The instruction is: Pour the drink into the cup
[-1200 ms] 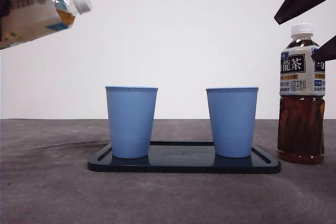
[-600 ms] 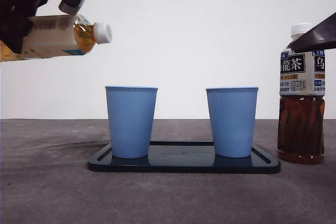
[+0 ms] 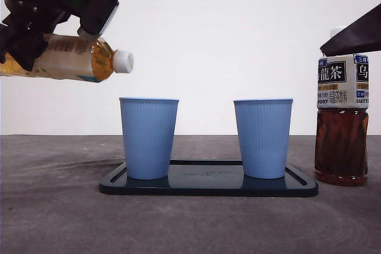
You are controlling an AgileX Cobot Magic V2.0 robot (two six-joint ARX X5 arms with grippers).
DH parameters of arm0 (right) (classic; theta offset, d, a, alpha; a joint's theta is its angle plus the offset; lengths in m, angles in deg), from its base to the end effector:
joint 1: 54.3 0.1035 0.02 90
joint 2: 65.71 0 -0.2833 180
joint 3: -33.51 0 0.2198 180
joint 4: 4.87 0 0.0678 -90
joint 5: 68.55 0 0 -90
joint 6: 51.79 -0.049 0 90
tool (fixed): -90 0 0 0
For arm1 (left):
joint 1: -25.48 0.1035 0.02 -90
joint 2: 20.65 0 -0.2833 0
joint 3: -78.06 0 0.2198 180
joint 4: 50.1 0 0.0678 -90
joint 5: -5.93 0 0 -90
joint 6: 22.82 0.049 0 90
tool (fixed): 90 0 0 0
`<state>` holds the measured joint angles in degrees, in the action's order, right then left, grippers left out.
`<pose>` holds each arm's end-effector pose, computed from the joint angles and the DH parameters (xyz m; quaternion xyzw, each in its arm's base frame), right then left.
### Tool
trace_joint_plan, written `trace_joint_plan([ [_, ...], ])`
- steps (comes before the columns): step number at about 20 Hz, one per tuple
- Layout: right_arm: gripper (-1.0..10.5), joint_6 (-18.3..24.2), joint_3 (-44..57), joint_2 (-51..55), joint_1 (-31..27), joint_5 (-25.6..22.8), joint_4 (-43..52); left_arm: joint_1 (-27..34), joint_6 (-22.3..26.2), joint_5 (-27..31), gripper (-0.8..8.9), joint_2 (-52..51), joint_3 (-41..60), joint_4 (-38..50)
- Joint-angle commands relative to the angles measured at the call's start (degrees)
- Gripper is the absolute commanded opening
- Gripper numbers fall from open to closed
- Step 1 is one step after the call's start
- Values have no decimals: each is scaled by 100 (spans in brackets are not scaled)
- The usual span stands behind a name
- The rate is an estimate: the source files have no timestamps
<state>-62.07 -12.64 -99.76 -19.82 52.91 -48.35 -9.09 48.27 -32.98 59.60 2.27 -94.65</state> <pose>0.0628 0.0742 0.2511 0.0653 0.3162 0.4976 0.8051 0.2323 -0.1138 0.2912 0.7529 0.3235 -0.0705 0.5688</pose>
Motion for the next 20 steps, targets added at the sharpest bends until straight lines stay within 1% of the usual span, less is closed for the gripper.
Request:
trace_joint_plan([
  [1,451,72,-98,-24,70,9,55,-61,9,140,153,85,-227,155],
  [12,451,90,-98,-24,70,7,55,-66,-33,142,154,111,-227,162],
  [15,451,90,-98,-24,70,0,57,-81,-750,133,154,68,-227,267],
  [17,451,90,-98,-24,70,0,55,-81,-1244,-76,154,-72,-227,295],
  [19,451,90,-98,-24,70,0,55,-57,-2063,-466,154,-363,-227,221],
  [20,451,90,-98,-24,70,-2,52,-37,-2538,-789,154,-568,-227,105],
])
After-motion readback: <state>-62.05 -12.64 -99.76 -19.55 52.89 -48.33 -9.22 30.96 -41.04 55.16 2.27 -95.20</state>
